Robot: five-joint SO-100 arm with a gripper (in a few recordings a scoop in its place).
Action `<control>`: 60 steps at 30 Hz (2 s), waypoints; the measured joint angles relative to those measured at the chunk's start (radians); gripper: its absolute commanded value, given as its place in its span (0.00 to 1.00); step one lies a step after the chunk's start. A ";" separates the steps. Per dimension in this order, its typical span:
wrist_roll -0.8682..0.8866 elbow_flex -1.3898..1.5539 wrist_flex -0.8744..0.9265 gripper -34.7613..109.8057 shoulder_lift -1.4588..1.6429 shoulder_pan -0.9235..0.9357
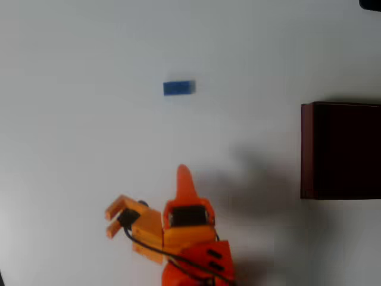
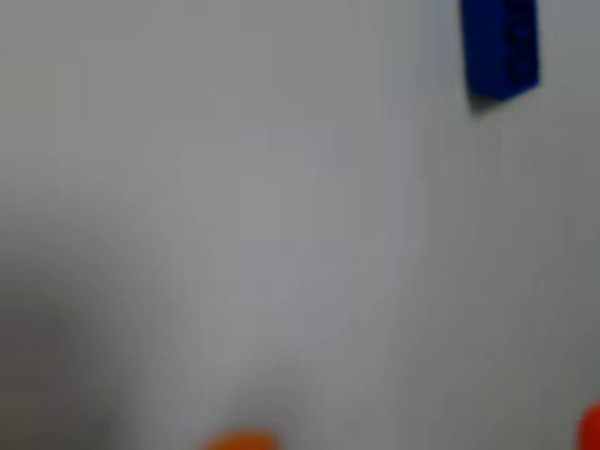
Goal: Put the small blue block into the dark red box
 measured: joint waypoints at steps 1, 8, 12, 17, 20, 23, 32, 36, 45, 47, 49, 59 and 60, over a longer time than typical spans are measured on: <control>0.003 -0.063 0.000 0.36 -0.087 -0.003; -0.012 -0.449 0.066 0.37 -0.568 0.002; -0.023 -0.620 0.103 0.37 -0.742 0.003; -0.044 -0.792 0.126 0.37 -0.911 -0.002; -0.048 -0.877 0.140 0.37 -1.019 -0.009; -0.048 -0.971 0.149 0.37 -1.118 -0.018; -0.048 -1.181 0.187 0.37 -1.336 -0.020; -0.064 -1.235 0.192 0.37 -1.411 -0.020; -0.091 -1.319 0.204 0.37 -1.505 -0.015; -0.098 -1.371 0.233 0.37 -1.545 -0.017; -0.100 -1.419 0.253 0.37 -1.588 -0.017; -0.100 -1.548 0.285 0.37 -1.704 0.009; -0.100 -1.557 0.279 0.37 -1.717 0.012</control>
